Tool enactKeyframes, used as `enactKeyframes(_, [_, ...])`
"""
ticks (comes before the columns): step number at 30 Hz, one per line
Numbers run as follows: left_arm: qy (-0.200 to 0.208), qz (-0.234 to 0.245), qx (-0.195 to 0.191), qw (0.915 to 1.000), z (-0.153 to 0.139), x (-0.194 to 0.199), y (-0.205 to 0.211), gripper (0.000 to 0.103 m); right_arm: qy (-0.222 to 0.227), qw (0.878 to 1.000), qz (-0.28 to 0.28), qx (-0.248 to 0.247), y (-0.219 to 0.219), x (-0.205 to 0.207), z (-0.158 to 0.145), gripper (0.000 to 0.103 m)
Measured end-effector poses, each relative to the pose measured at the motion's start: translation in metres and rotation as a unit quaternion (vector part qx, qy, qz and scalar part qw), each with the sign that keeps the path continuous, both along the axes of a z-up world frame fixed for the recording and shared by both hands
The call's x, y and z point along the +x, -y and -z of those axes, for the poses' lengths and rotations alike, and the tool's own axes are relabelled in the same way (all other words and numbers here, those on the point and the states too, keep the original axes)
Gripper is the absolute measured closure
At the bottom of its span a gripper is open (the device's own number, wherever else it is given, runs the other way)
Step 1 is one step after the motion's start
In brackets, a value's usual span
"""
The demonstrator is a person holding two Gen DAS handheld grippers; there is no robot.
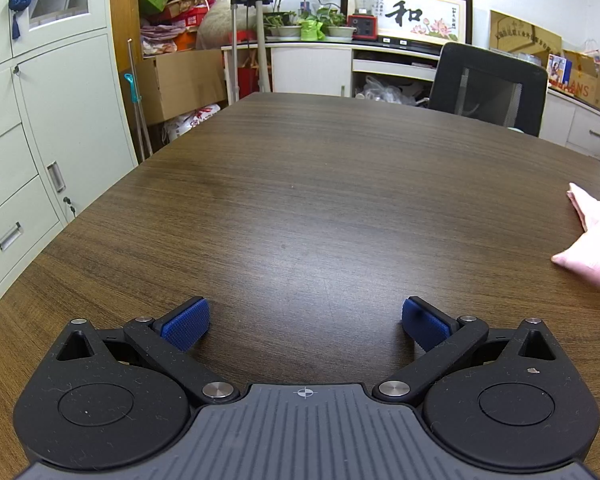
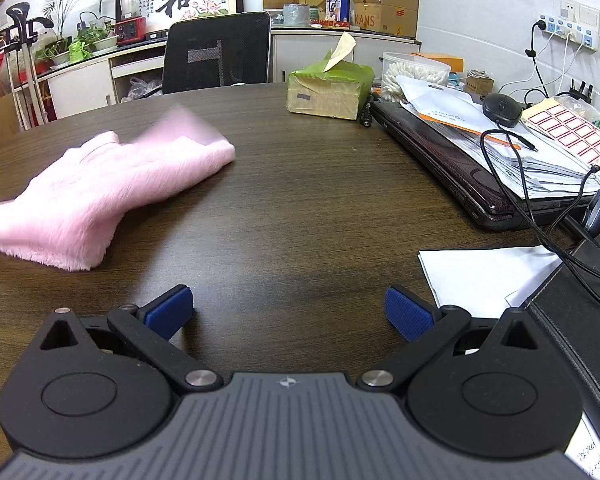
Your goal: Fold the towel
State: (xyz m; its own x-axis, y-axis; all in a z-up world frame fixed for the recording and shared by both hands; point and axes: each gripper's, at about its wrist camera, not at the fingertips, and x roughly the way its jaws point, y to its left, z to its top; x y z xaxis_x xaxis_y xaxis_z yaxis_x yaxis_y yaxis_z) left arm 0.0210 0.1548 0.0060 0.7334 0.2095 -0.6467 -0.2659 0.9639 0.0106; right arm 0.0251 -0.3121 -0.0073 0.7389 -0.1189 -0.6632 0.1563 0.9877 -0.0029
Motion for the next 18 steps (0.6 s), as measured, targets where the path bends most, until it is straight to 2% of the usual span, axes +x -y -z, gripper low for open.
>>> enactKeyframes(18, [0.0,0.004,0.0,1.0,0.0004,-0.0001,-0.0008,0.0,0.0,1.0,0.0,0.0,0.0001,0.0,-0.0001,0.0])
